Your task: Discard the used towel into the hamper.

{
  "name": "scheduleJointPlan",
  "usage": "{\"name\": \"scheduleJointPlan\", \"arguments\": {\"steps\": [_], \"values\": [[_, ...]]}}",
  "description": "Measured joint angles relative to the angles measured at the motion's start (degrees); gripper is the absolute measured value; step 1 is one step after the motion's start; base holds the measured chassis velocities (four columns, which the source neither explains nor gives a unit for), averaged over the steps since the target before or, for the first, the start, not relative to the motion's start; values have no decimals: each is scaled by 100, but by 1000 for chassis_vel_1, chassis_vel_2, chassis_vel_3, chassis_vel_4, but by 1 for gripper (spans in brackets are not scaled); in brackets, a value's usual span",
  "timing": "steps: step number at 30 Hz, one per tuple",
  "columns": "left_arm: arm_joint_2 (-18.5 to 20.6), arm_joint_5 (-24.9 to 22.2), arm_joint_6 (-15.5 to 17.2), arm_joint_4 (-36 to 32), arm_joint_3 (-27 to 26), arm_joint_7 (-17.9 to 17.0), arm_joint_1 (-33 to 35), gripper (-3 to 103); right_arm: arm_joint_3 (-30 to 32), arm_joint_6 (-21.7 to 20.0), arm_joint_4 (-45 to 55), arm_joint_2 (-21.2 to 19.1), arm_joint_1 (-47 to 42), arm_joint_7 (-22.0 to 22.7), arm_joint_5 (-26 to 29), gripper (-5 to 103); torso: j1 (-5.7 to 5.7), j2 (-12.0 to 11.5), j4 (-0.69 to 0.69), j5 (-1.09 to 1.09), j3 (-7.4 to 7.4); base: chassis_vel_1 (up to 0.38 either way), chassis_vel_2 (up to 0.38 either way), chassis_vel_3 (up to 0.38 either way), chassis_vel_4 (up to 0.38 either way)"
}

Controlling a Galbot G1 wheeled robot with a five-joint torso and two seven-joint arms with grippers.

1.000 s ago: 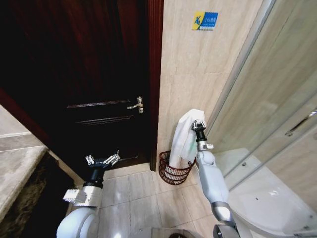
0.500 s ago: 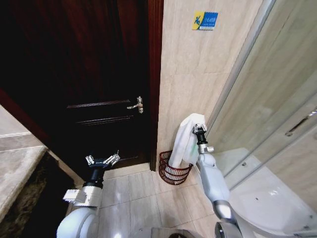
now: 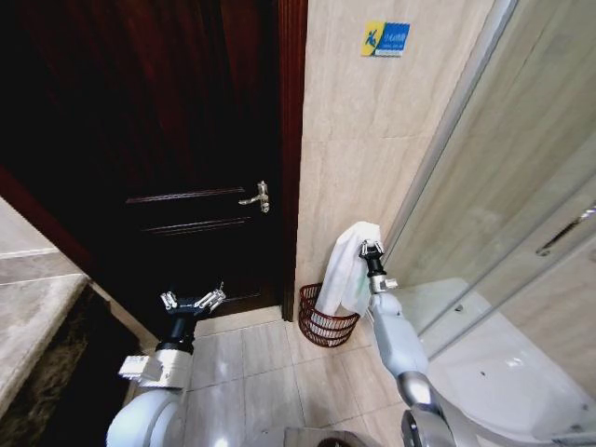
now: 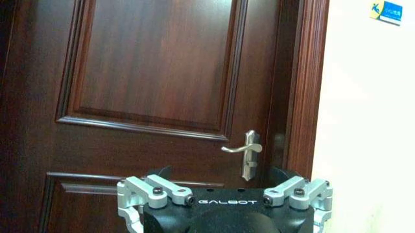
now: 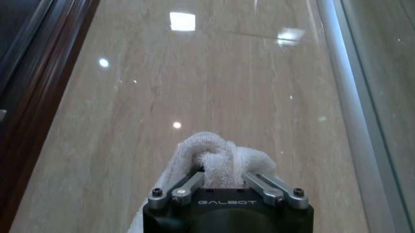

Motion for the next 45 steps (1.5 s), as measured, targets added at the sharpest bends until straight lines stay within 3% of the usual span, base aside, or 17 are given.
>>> {"name": "scheduleJointPlan", "arguments": {"steps": [45], "values": [[0,0,0,0,0,0,0,100,-6,-15,-1684,-85,342,-194,321,12,0,1,0,0,0,0,0,0,0]]}}
